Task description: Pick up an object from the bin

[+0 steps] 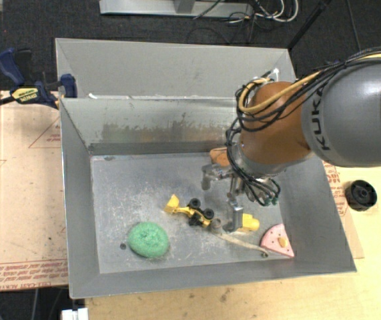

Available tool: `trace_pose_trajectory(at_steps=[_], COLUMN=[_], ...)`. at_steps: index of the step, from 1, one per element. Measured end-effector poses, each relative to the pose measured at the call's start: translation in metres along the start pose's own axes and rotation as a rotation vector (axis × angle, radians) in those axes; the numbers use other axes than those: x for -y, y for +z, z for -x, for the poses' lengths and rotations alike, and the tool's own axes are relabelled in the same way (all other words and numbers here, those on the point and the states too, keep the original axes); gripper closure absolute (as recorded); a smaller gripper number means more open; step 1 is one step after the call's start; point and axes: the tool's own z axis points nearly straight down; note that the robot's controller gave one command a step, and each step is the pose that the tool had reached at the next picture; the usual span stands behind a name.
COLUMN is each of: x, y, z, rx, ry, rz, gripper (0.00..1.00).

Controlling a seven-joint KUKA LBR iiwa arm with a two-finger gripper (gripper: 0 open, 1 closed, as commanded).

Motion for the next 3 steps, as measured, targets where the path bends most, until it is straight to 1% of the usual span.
trace_pose_trajectory(at_steps=[1,2,3], x=[-0.040,-0.028,-0.028], y=[0.037,0.041,0.041], z=[-0.012,-0.032,-0.032], rx=[-0.002,-0.001,-0.001], ry=[-0.265,-0.111,-0.111], rz=[0.001,0.000,0.000], gripper=[0.00,1.00,1.00])
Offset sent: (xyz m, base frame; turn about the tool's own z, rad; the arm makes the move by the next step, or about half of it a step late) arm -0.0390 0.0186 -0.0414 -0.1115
